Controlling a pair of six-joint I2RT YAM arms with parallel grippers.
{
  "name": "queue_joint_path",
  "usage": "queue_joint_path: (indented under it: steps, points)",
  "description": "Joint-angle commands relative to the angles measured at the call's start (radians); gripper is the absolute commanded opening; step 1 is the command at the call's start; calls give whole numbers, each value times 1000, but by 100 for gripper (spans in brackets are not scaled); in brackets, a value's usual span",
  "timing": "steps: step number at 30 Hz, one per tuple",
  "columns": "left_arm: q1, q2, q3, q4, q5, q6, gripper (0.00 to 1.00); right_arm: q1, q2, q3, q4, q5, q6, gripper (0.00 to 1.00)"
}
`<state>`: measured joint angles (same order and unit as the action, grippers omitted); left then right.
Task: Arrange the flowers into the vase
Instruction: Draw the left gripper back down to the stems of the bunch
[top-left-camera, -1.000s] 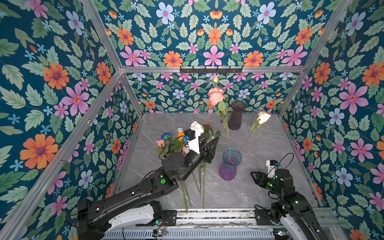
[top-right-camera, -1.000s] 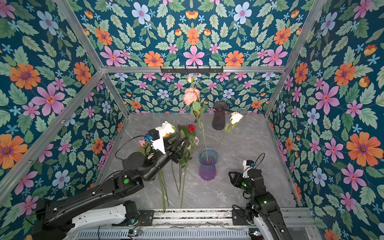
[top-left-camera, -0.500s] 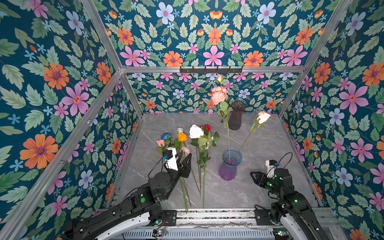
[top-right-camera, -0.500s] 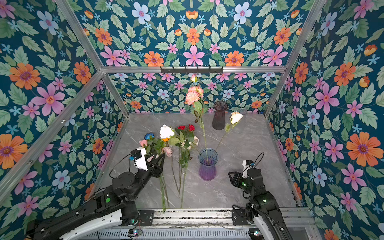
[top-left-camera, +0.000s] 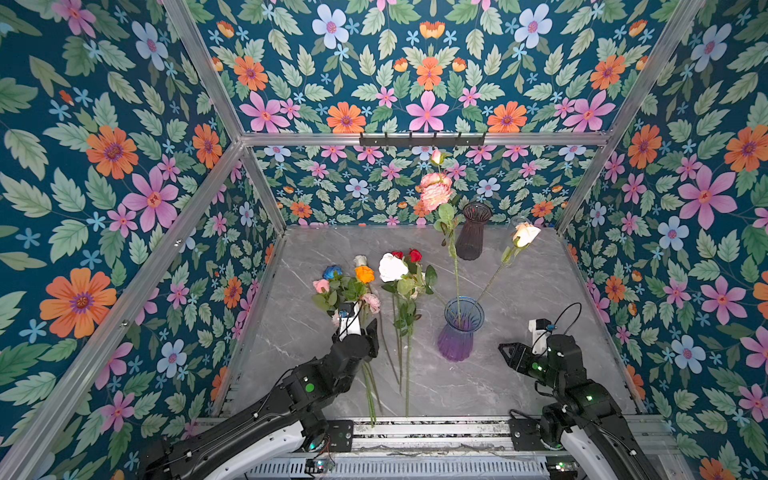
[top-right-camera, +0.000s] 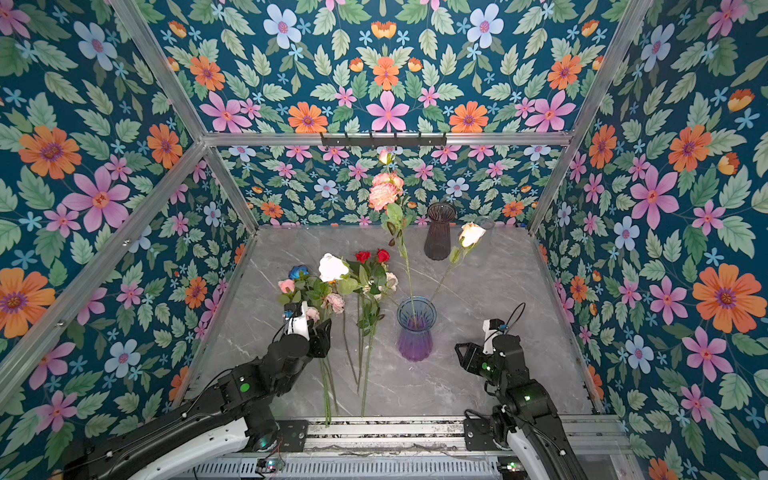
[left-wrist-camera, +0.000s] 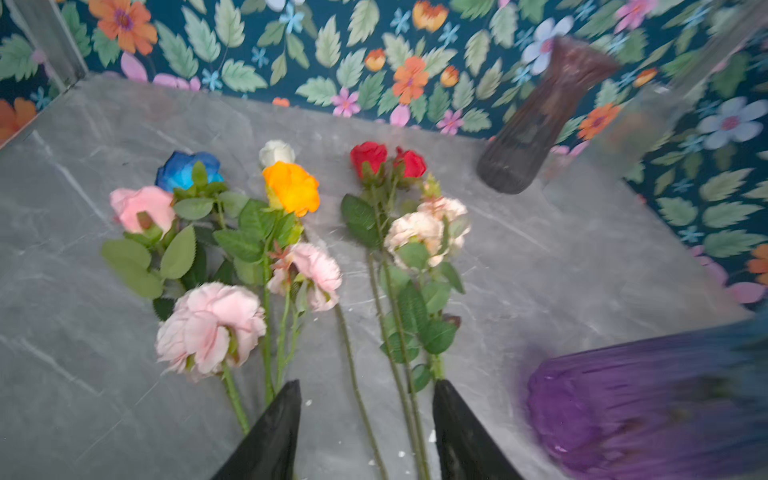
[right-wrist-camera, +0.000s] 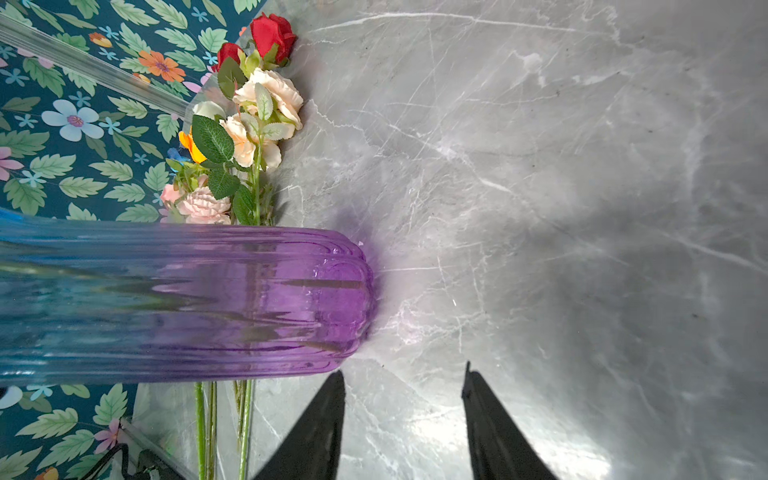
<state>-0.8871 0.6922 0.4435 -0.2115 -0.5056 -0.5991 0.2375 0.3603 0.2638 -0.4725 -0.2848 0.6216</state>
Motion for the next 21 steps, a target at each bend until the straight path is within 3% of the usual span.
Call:
queue_joint_path:
  steps: [1, 4, 7, 10, 16, 21]
  points:
    - [143, 28, -44, 16, 299, -28, 49, 2, -1, 4, 17, 4, -8, 48]
    - [236, 40, -88, 45, 379, -42, 51, 2, -1, 4, 18, 4, -7, 48]
    - [278, 63, -111, 38, 369, -75, 55, 2, -2, 3, 17, 4, -7, 48]
    - [301, 108, -128, 57, 377, -101, 56, 2, -2, 4, 17, 6, -7, 48]
    - [318, 226, -178, 255, 519, -149, 60, 2, -2, 3, 15, 7, -7, 48]
    - [329, 335, -147, 363, 562, -156, 60, 2, -4, 4, 14, 8, -7, 48]
